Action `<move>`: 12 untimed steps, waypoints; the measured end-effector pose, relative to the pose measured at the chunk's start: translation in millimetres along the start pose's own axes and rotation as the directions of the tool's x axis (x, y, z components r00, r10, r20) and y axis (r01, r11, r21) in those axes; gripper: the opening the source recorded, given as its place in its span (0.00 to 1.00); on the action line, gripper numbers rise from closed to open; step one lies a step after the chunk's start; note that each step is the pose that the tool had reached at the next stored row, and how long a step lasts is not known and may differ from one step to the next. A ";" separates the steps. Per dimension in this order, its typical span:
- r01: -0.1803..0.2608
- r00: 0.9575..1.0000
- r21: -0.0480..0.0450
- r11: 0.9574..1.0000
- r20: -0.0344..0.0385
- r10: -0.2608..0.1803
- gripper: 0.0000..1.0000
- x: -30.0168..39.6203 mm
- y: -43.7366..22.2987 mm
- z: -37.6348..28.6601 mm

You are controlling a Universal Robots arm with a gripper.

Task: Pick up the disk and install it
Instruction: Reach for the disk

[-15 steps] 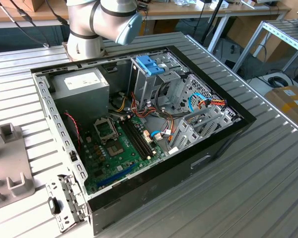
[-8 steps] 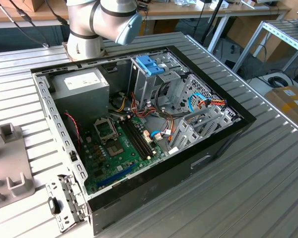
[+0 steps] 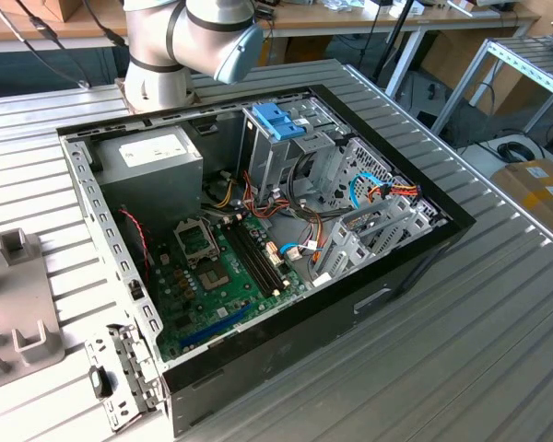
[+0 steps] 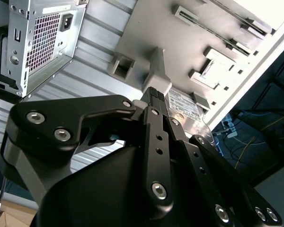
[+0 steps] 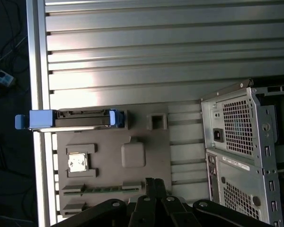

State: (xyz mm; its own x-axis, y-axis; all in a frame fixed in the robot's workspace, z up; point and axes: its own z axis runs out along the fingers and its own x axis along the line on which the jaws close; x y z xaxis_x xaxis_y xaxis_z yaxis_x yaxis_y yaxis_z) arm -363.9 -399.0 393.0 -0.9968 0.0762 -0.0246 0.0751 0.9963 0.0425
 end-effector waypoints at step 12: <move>0.000 1.000 0.000 1.000 0.000 0.000 0.11 4.5 -0.3 -0.2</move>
State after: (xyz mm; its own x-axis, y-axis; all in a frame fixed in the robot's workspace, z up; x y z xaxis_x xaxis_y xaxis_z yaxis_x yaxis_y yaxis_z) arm -368.3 -398.9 393.0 -0.9968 0.0762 -0.0246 0.0751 0.9963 0.0424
